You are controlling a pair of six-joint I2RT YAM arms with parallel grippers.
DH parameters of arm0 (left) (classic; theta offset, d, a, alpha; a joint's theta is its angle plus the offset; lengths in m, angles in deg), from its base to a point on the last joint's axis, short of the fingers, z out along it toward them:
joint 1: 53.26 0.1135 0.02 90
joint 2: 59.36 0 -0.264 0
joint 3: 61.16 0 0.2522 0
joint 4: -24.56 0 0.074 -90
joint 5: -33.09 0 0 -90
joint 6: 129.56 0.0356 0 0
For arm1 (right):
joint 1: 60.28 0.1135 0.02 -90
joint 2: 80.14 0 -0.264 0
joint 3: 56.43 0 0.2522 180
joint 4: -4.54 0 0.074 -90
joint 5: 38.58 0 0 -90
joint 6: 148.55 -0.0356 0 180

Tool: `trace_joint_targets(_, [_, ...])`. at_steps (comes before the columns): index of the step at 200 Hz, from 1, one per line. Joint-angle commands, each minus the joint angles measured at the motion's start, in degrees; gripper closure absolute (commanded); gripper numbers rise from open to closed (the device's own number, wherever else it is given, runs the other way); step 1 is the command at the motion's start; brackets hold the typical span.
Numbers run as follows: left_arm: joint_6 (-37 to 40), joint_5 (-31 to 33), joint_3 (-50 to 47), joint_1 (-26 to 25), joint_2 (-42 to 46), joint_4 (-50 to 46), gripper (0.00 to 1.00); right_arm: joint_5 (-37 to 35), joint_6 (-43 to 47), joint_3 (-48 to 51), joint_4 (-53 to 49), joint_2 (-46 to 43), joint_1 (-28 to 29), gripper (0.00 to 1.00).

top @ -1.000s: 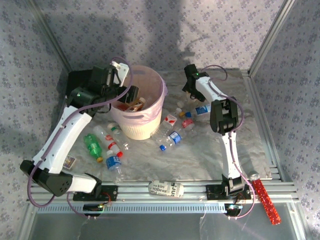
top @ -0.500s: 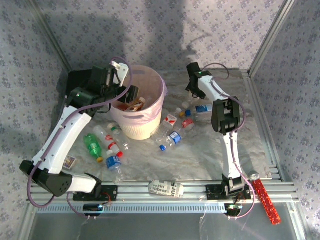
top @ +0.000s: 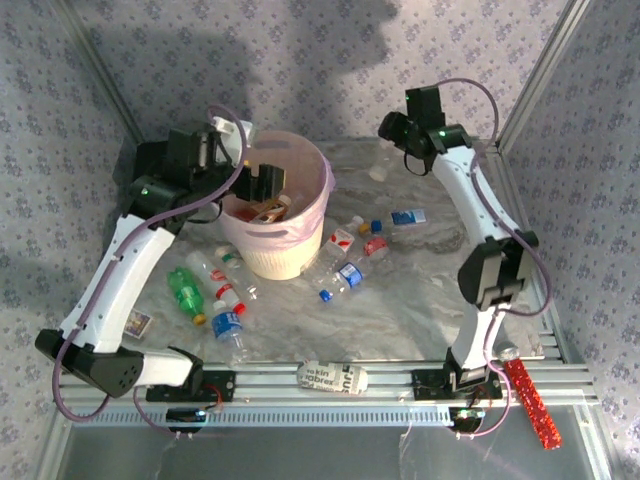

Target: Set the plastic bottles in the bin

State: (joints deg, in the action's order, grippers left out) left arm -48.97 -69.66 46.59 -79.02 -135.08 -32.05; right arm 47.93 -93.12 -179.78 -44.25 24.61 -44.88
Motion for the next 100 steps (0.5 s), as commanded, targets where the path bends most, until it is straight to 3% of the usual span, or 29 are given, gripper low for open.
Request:
trace_joint_targets(1, [-3.8,-7.6,1.5,0.7,1.5,3.5,0.10,7.9,5.1,3.7,5.6,-5.3,2.6,0.37])
trace_joint_targets(25, [-4.5,-6.7,0.3,1.7,2.0,3.6,0.09,8.6,9.0,3.0,4.9,-9.2,7.3,0.38])
trace_joint_targets(55, [-3.3,-1.1,-1.6,3.8,4.0,0.3,0.09,6.8,13.5,-0.9,2.5,-10.5,14.8,0.38])
trace_joint_targets(74, [-2.6,2.8,-2.7,6.2,5.7,-2.4,0.09,6.5,15.4,-4.7,0.9,-8.8,19.1,0.38])
trace_joint_targets(100, [-2.7,2.9,-5.7,10.3,8.4,-4.1,0.09,6.1,17.2,-10.5,-1.3,-4.2,23.6,0.39])
